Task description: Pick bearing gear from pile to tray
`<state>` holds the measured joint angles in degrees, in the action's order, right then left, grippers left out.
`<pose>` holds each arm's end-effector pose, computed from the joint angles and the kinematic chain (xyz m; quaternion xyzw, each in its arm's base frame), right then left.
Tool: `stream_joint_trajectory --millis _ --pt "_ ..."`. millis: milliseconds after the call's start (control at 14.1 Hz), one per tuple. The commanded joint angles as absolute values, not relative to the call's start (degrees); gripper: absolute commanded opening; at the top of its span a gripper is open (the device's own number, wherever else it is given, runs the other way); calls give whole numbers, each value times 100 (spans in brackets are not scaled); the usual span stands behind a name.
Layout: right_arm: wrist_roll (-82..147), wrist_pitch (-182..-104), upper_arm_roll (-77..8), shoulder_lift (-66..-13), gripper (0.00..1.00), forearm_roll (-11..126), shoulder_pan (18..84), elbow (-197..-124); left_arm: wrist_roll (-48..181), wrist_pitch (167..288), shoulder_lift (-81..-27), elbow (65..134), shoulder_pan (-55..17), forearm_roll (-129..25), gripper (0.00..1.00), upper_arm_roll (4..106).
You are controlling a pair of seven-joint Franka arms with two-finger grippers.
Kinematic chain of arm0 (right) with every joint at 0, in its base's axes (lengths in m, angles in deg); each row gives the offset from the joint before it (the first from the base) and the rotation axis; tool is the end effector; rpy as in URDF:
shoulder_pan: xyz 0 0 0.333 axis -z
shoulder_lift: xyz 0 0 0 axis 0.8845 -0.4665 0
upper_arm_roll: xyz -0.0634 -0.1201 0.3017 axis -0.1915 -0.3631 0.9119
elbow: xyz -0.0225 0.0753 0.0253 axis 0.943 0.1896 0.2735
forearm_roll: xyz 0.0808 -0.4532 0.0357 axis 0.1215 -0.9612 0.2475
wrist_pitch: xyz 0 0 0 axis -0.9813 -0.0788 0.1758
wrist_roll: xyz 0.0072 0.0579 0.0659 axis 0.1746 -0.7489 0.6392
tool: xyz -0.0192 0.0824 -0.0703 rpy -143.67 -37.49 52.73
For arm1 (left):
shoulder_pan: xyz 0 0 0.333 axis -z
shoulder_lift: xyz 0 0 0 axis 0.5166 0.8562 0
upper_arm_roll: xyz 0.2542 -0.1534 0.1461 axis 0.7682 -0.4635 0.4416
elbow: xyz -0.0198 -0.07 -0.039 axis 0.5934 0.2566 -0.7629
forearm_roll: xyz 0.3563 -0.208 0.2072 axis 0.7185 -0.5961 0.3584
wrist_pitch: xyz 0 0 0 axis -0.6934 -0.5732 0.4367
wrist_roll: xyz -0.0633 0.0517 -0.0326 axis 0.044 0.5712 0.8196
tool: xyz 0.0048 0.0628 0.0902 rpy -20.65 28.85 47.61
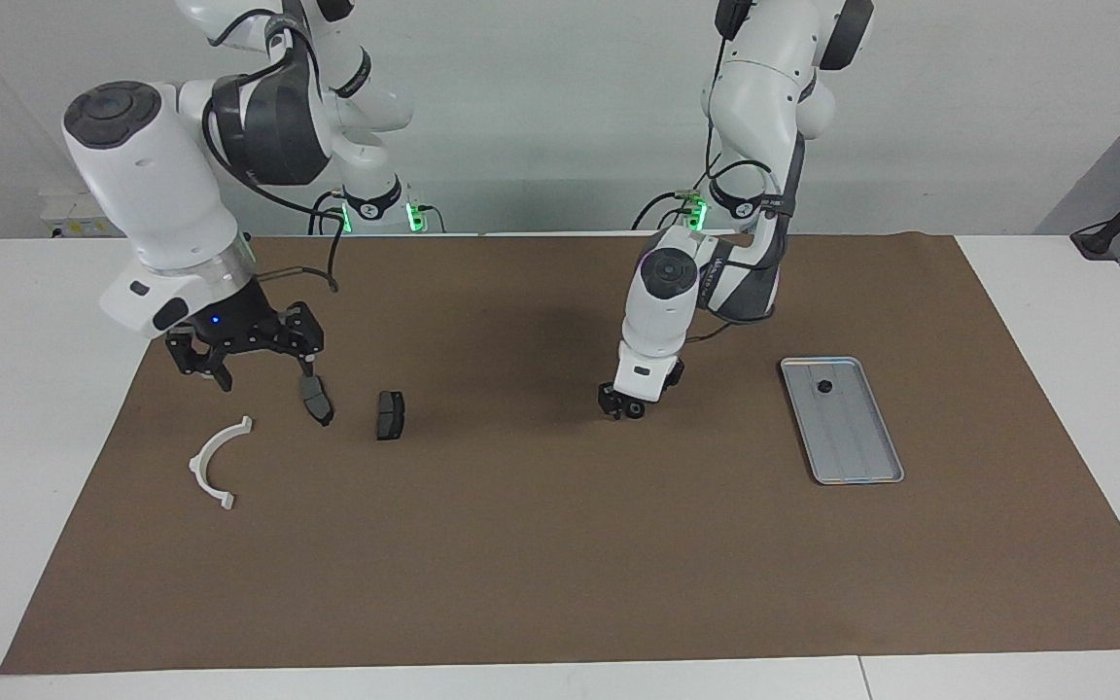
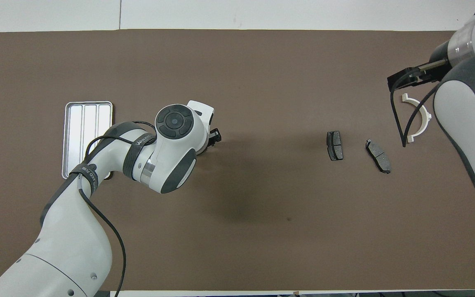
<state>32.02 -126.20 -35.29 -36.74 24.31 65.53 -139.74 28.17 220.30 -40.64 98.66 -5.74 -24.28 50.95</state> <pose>0.7082 0.0272 0.5734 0.9947 0.0944 0.0401 0.0113 0.5833 -0.3687 0.2594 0.9843 0.1762 -0.0043 0.0065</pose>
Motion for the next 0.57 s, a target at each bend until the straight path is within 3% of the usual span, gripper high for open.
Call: stream_joint_trajectory --millis 0,213,355,497 --pt "3387 -12542 -3572 -3041 100 2597 6597 -14529 2673 22289 -4138 10017 -518 -2288 79 5174" --pt "3387 -12192 -3590 -2758 100 2589 6597 -14601 2665 22307 -4147 10087 -527 -2279 76 5174" --pt "3370 -11937 -3598 -2600 100 2589 6588 -14662 2665 22307 -4155 10123 -527 -2279 68 5175" --pt "3335 -11752 -3616 -2459 100 2589 6588 -14706 2656 22255 -4164 10123 -509 -2279 44 5183"
